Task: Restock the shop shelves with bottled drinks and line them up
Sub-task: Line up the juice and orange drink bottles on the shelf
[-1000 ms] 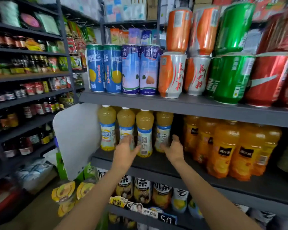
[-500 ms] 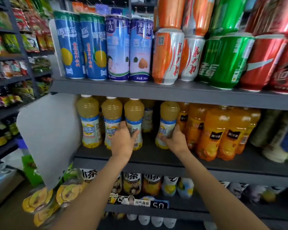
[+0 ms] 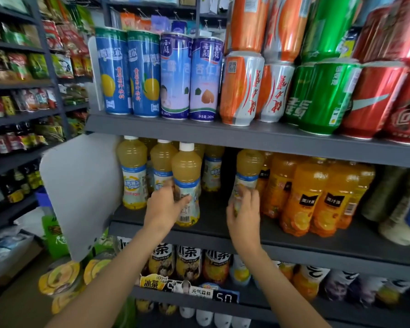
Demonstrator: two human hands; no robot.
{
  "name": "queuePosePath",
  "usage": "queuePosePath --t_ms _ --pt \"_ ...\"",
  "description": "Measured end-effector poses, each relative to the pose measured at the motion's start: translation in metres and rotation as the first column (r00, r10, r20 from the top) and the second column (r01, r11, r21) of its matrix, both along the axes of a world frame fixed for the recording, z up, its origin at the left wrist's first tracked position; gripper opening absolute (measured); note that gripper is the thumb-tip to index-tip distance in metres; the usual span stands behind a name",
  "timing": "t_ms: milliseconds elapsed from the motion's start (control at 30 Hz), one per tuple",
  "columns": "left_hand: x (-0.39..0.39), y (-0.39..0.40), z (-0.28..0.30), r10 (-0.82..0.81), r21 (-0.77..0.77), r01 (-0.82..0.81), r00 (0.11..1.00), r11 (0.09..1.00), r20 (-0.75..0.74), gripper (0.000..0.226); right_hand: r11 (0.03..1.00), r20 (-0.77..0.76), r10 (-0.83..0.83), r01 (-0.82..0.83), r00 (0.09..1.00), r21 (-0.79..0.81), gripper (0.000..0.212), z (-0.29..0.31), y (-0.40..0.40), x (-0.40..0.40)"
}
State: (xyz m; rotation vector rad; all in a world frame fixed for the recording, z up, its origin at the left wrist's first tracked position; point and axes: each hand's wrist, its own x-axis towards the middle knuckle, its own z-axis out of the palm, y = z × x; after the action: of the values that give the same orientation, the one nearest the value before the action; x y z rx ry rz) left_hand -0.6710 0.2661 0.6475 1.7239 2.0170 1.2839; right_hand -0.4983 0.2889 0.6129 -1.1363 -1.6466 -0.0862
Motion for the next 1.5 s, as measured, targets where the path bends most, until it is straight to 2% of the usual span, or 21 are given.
queuePosePath --t_ms 33,67,133,200,267,400,467,567,700,900,967,1000,1067,1133,1167,1233,1300,1367,1433,1500 --pt "-0.003 -0.001 0.0 -0.017 0.002 0.017 1.0 1.0 0.005 0.041 0.996 0.059 0.085 -0.086 0.995 0.005 0.033 -0.002 0.0 -0.008" --pt "-0.006 -0.002 0.0 -0.036 0.002 0.036 0.999 0.999 0.017 0.043 0.986 0.093 0.158 -0.152 0.983 -0.062 0.032 -0.003 0.004 -0.017" --pt "-0.009 -0.004 -0.001 -0.066 0.002 0.066 0.997 0.998 0.046 0.045 0.931 0.021 0.217 -0.201 0.976 -0.304 0.045 0.003 0.025 -0.033" --pt "-0.011 -0.005 0.0 -0.079 -0.004 0.08 0.995 0.997 0.059 0.047 0.856 -0.128 0.158 -0.201 0.979 -0.476 0.059 0.013 0.051 -0.046" --pt "-0.013 -0.003 0.001 -0.099 -0.009 0.1 0.992 0.995 0.073 0.05 0.808 -0.213 0.081 -0.19 0.974 -0.558 0.066 0.02 0.077 -0.055" --pt "-0.019 0.0 0.0 -0.129 0.007 0.129 0.986 0.992 0.106 0.049 0.727 -0.318 -0.042 -0.189 0.947 -0.661 0.06 0.022 0.111 -0.062" --pt "-0.021 0.001 -0.001 -0.14 0.019 0.138 0.984 0.99 0.114 0.048 0.716 -0.354 -0.061 -0.206 0.933 -0.667 0.055 0.018 0.117 -0.064" --pt "-0.024 0.004 0.0 -0.143 0.021 0.142 0.983 0.99 0.112 0.049 0.778 -0.355 -0.104 -0.146 0.929 -0.611 0.047 0.008 0.114 -0.068" --pt "-0.023 0.004 0.003 -0.159 0.021 0.157 0.981 0.987 0.115 0.049 0.816 -0.267 -0.193 0.003 0.944 -0.579 0.055 -0.001 0.111 -0.072" --pt "-0.025 0.003 0.002 -0.172 0.027 0.17 0.98 0.985 0.098 0.049 0.788 -0.189 -0.205 0.047 0.96 -0.615 0.056 0.004 0.115 -0.074" --pt "-0.024 0.003 0.003 -0.162 0.019 0.161 0.982 0.987 0.092 0.049 0.812 -0.193 -0.178 0.033 0.965 -0.583 0.063 0.003 0.096 -0.073" --pt "-0.023 0.003 0.004 -0.158 0.017 0.158 0.983 0.987 0.088 0.049 0.856 -0.177 -0.133 0.023 0.975 -0.517 0.065 0.003 0.083 -0.072" --pt "-0.022 0.002 0.005 -0.164 0.017 0.163 0.983 0.986 0.077 0.05 0.962 -0.108 -0.047 0.016 0.993 -0.272 0.061 0.007 0.051 -0.065" --pt "-0.022 0.002 0.005 -0.161 0.015 0.161 0.984 0.987 0.07 0.05 0.995 -0.061 -0.094 0.092 0.994 -0.028 0.056 0.013 0.027 -0.049" --pt "-0.021 0.002 0.005 -0.159 0.011 0.159 0.985 0.987 0.069 0.05 0.985 -0.091 -0.17 0.173 0.981 0.027 0.055 0.016 0.02 -0.038" --pt "-0.021 0.003 0.006 -0.155 0.005 0.155 0.985 0.988 0.07 0.051 0.953 -0.211 -0.304 0.298 0.929 -0.061 0.062 0.017 0.017 -0.016" --pt "-0.021 0.003 0.007 -0.149 -0.009 0.15 0.986 0.989 0.071 0.052 0.913 -0.232 -0.351 0.278 0.907 -0.297 0.073 0.015 0.025 -0.001" --pt "-0.022 0.003 0.007 -0.151 -0.024 0.154 0.985 0.988 0.082 0.053 0.867 -0.162 -0.308 0.207 0.937 -0.454 0.068 0.012 0.034 0.005" --pt "-0.021 0.003 0.007 -0.151 -0.022 0.153 0.986 0.988 0.073 0.053 0.854 -0.143 -0.248 0.146 0.958 -0.499 0.053 0.012 0.04 0.006" --pt "-0.021 0.003 0.007 -0.139 -0.014 0.14 0.989 0.99 0.06 0.054 0.861 -0.188 -0.195 0.077 0.963 -0.502 0.048 0.014 0.042 0.005"
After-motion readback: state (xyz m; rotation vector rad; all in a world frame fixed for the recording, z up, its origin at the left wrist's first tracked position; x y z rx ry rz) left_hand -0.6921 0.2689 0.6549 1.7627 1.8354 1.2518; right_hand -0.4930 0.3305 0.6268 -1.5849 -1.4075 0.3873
